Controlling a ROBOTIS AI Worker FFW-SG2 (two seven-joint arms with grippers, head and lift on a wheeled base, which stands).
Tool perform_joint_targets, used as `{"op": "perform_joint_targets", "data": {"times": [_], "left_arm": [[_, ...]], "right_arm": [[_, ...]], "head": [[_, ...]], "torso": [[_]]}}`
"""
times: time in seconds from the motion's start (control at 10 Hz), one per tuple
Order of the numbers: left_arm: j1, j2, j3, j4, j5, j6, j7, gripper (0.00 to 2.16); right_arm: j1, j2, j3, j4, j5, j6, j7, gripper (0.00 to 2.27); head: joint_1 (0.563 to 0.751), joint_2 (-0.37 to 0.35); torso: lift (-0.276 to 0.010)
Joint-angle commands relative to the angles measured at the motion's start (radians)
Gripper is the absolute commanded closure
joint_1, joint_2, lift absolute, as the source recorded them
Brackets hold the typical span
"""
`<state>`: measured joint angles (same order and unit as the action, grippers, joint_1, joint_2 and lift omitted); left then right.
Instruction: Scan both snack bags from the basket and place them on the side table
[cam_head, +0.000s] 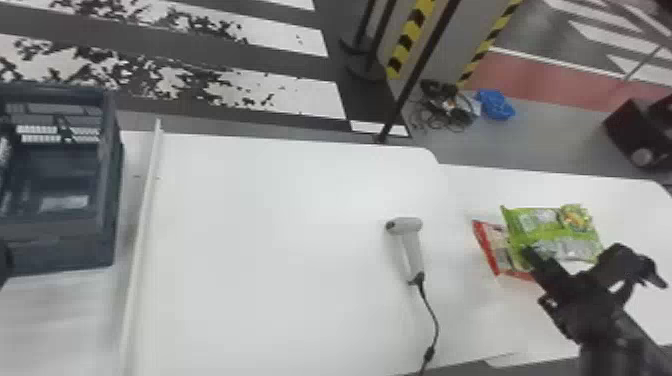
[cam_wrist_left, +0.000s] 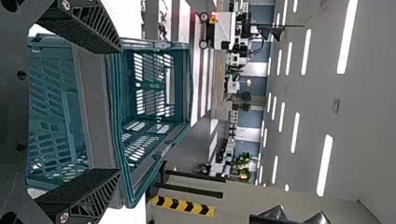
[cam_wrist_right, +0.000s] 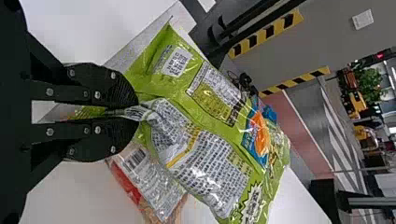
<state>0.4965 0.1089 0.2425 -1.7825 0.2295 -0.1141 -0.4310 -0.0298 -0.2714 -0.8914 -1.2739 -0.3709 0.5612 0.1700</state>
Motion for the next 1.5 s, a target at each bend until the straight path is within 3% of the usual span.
{"op": "perform_joint_targets", "data": {"times": [0.0, 0.2, 0.4, 0.6, 0.8, 1.1, 1.2, 1.4], "left_arm": [[-0.004, 0.003, -0.008, 0.003, 0.001, 0.000, 0.000, 0.08], [-0.004, 0.002, -0.006, -0.003, 0.002, 0.000, 0.000, 0.08], [-0.003, -0.003, -0.020, -0.018, 0.002, 0.003, 0.000, 0.08], [-0.004, -0.012, -0.049, -0.064, -0.002, 0.024, 0.000, 0.08], [-0.007, -0.029, -0.066, -0.112, -0.009, 0.092, 0.023, 0.08], [-0.006, -0.049, -0.109, -0.164, -0.041, 0.196, 0.101, 0.08], [-0.004, -0.054, -0.118, -0.169, -0.042, 0.196, 0.104, 0.08], [-0.003, -0.061, -0.172, -0.209, -0.099, 0.227, 0.129, 0.08]], "right_arm": [[0.001, -0.005, 0.000, 0.028, 0.003, -0.043, 0.000, 0.00], [0.031, 0.023, 0.020, -0.021, 0.001, -0.095, 0.002, 0.05], [0.125, 0.118, 0.063, -0.216, -0.005, -0.142, 0.020, 0.05], [0.257, 0.210, 0.177, -0.430, -0.008, -0.221, 0.023, 0.06], [0.363, 0.268, 0.315, -0.585, 0.015, -0.344, 0.023, 0.06], [0.455, 0.272, 0.480, -0.683, 0.112, -0.454, 0.017, 0.06], [0.478, 0.272, 0.548, -0.682, 0.168, -0.485, 0.000, 0.06], [0.511, 0.272, 0.684, -0.651, 0.279, -0.596, -0.081, 0.06]], "head": [[0.695, -0.350], [0.695, -0.350], [0.695, -0.350], [0.695, -0.350], [0.695, -0.350], [0.695, -0.279], [0.695, -0.246], [0.695, -0.187]], "torso": [[-0.075], [-0.075], [-0.075], [-0.075], [-0.075], [-0.075], [-0.075], [-0.075]]}}
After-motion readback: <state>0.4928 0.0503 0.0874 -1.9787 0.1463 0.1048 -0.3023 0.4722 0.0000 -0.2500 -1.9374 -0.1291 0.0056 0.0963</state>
